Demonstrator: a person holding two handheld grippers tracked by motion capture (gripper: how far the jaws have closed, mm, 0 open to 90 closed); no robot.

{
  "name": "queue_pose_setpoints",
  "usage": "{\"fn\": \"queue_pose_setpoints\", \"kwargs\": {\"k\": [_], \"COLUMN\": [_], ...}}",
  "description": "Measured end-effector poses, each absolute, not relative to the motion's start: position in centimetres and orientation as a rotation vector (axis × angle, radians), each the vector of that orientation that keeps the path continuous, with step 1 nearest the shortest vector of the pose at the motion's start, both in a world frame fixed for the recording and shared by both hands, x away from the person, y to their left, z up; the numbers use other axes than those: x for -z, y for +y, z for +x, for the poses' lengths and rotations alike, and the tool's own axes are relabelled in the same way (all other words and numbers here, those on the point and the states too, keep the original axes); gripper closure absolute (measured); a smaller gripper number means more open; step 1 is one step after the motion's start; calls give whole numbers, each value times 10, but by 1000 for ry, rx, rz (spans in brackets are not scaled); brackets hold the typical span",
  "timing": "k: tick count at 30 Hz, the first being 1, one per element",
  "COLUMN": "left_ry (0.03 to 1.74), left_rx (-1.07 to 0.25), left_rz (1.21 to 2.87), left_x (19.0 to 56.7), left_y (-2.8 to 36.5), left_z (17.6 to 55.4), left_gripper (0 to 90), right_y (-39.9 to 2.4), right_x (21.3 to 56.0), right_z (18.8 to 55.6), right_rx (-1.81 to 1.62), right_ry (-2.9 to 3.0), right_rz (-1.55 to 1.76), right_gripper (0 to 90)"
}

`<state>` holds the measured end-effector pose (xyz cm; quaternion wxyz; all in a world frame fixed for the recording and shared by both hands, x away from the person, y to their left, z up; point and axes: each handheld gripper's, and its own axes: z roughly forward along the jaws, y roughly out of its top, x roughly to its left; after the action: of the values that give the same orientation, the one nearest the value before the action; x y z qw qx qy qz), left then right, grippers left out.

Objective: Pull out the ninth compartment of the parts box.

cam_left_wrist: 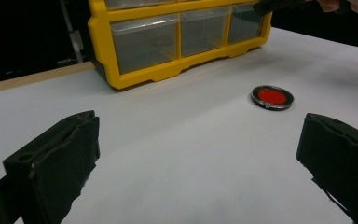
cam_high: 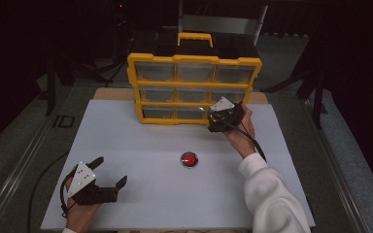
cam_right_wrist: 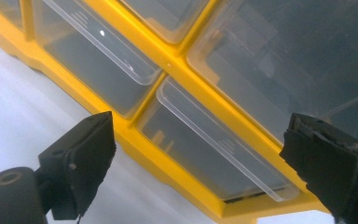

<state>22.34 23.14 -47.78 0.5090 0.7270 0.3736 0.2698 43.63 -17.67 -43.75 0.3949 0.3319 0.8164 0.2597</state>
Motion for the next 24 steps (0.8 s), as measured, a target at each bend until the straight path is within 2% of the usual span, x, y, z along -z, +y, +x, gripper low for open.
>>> {"fn": "queue_pose_setpoints", "kwargs": {"k": [24], "left_ry": [899], "left_rx": [-650], "left_rz": [1751], "left_x": [478], "left_y": [231], "left_z": [223], "left_gripper": [0], "right_y": [-173], "right_x": [451], "right_z": [435], "right_rx": [-292], "right_ry": [2019], "right_rz": [514], "right_gripper": [118]}}
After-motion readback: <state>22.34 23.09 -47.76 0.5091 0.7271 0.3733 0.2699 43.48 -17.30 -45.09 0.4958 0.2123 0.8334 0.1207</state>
